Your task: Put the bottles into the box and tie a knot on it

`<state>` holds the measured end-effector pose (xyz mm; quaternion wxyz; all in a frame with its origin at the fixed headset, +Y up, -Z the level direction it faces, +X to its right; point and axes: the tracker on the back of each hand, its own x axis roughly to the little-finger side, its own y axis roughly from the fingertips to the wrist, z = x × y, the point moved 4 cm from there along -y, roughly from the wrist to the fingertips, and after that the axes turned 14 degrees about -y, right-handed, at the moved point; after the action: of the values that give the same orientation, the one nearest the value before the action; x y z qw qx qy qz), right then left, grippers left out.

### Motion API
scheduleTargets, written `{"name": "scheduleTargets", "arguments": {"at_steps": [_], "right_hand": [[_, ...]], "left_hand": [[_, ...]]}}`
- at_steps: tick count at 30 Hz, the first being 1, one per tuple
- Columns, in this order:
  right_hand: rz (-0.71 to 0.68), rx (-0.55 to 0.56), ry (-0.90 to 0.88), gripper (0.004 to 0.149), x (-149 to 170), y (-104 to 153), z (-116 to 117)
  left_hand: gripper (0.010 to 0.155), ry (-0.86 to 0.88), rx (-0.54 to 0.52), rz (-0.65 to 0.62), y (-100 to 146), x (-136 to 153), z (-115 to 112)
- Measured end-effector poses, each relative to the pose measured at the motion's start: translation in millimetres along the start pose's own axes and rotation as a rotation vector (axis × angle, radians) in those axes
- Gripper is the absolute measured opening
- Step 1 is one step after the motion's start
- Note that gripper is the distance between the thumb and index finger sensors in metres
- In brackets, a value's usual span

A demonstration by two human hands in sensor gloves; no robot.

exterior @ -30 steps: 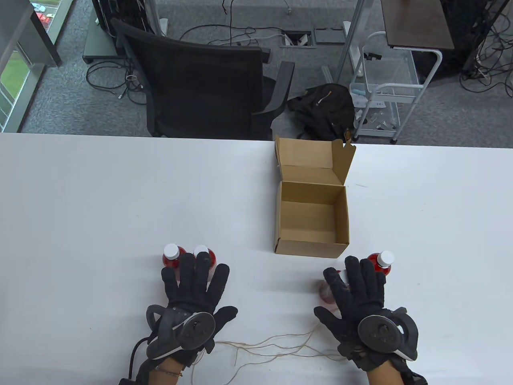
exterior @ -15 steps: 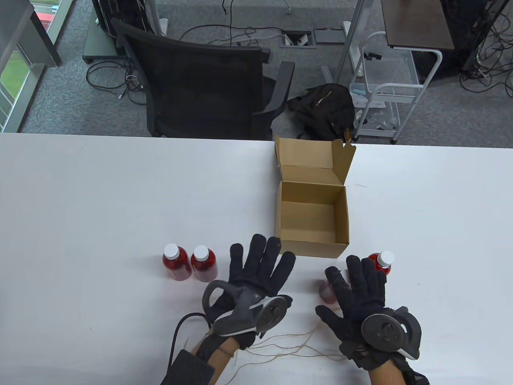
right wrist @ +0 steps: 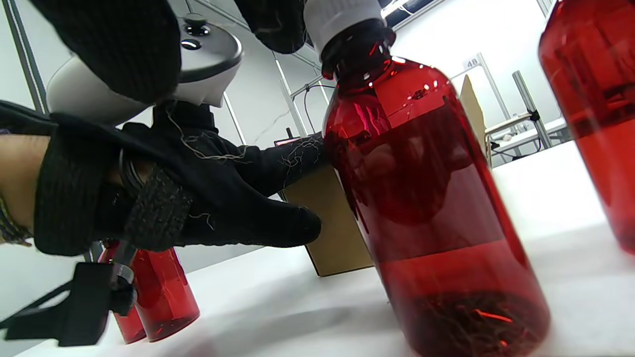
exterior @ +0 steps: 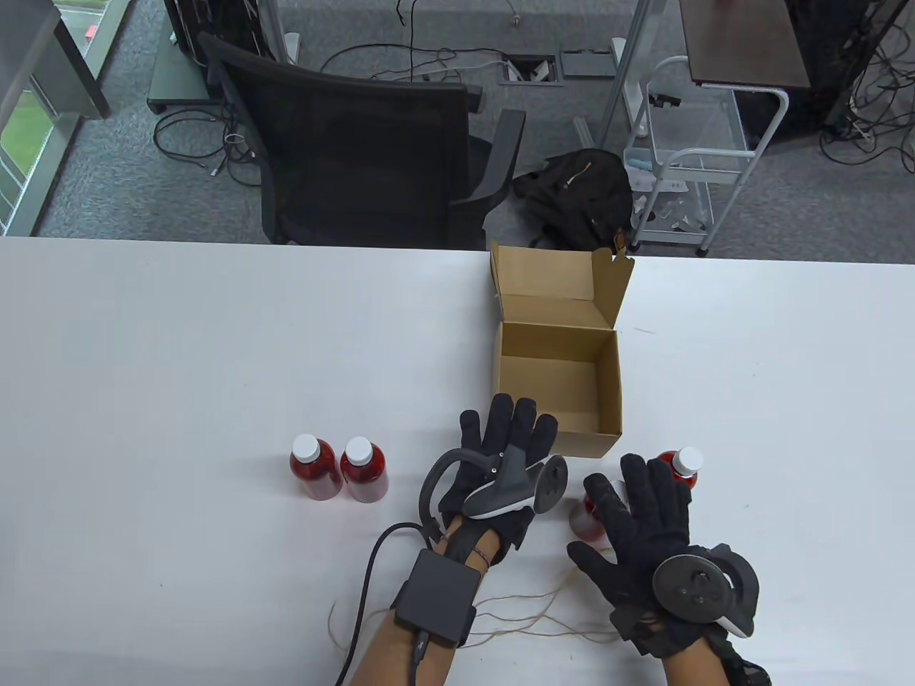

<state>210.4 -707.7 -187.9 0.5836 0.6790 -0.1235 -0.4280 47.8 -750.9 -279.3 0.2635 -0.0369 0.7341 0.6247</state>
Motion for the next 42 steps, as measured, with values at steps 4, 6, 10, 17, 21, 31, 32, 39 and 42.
{"name": "scheduleTargets", "arguments": {"at_steps": [4, 6, 10, 17, 21, 31, 32, 39, 42], "right_hand": [[0.009, 0.011, -0.002, 0.08, 3, 0, -2], [0.014, 0.01, -0.005, 0.08, 3, 1, -2], [0.013, 0.009, -0.003, 0.08, 3, 1, -1], [0.006, 0.018, -0.004, 0.08, 3, 1, -2], [-0.003, 0.021, -0.001, 0.08, 2, 2, -2], [0.01, 0.026, 0.0, 0.08, 5, 3, -3], [0.011, 0.025, 0.005, 0.08, 5, 3, -2], [0.021, 0.021, 0.012, 0.08, 6, 3, -1], [0.027, 0.019, 0.007, 0.08, 8, 2, 0]], "left_hand": [[0.101, -0.009, 0.008, 0.007, 5, 8, 0], [0.1, -0.001, -0.004, 0.021, 9, 12, 0], [0.1, 0.018, 0.001, 0.042, 24, 23, -6], [0.099, 0.024, -0.026, 0.013, 64, 33, -15], [0.096, 0.033, -0.085, -0.017, 90, 36, -17], [0.087, 0.048, -0.238, -0.067, 144, 27, -12], [0.086, 0.052, -0.247, -0.09, 147, 25, -11], [0.083, 0.174, -0.247, -0.151, 151, 31, -13], [0.082, 0.195, -0.263, -0.163, 154, 32, -11]]}}
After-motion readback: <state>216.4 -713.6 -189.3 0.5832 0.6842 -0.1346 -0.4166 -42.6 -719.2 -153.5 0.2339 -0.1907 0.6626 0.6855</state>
